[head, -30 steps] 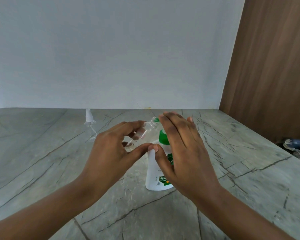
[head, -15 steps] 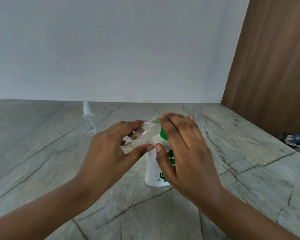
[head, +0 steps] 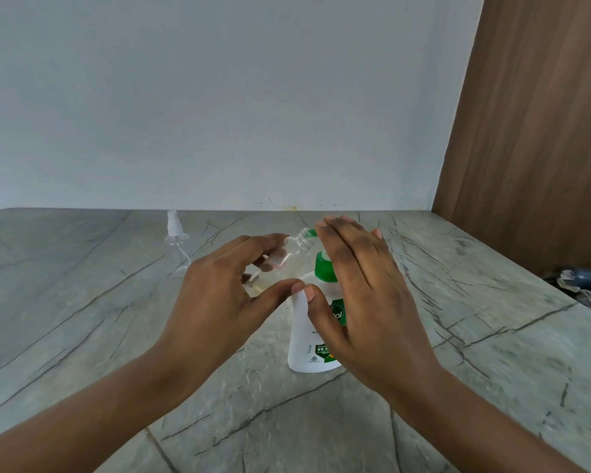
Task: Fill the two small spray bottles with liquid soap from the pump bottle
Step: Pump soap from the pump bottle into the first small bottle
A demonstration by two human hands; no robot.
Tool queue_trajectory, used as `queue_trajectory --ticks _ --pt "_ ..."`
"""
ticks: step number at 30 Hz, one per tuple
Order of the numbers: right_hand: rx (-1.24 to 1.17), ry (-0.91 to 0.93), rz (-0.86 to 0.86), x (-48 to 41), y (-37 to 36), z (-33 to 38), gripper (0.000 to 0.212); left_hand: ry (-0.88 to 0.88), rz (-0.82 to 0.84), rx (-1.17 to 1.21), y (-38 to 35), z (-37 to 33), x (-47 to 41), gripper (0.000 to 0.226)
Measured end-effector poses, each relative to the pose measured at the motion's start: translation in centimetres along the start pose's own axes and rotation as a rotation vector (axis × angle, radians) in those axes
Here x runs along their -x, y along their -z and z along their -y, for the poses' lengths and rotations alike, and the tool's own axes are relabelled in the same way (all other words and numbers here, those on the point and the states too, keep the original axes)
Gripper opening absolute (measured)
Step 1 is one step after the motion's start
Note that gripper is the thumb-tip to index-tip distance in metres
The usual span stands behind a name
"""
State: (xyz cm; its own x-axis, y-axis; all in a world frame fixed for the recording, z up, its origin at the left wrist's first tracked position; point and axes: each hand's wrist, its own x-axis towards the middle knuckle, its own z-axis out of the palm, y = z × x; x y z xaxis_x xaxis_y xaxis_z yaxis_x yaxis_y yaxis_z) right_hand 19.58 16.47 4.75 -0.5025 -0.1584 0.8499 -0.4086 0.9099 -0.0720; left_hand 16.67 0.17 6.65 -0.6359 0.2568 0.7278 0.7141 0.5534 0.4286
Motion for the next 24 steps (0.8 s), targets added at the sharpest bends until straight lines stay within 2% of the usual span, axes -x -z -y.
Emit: queue_trajectory --ticks 20,24 --pt "0.029 0.052 -0.013 0.32 0.06 -0.07 0.043 -0.013 0.016 0.0 -0.42 0.38 0.68 0.047" --pt "0.047 0.041 0.013 0.64 -0.06 -0.08 0.047 -0.004 0.032 0.006 -0.48 0.53 0.74 0.047"
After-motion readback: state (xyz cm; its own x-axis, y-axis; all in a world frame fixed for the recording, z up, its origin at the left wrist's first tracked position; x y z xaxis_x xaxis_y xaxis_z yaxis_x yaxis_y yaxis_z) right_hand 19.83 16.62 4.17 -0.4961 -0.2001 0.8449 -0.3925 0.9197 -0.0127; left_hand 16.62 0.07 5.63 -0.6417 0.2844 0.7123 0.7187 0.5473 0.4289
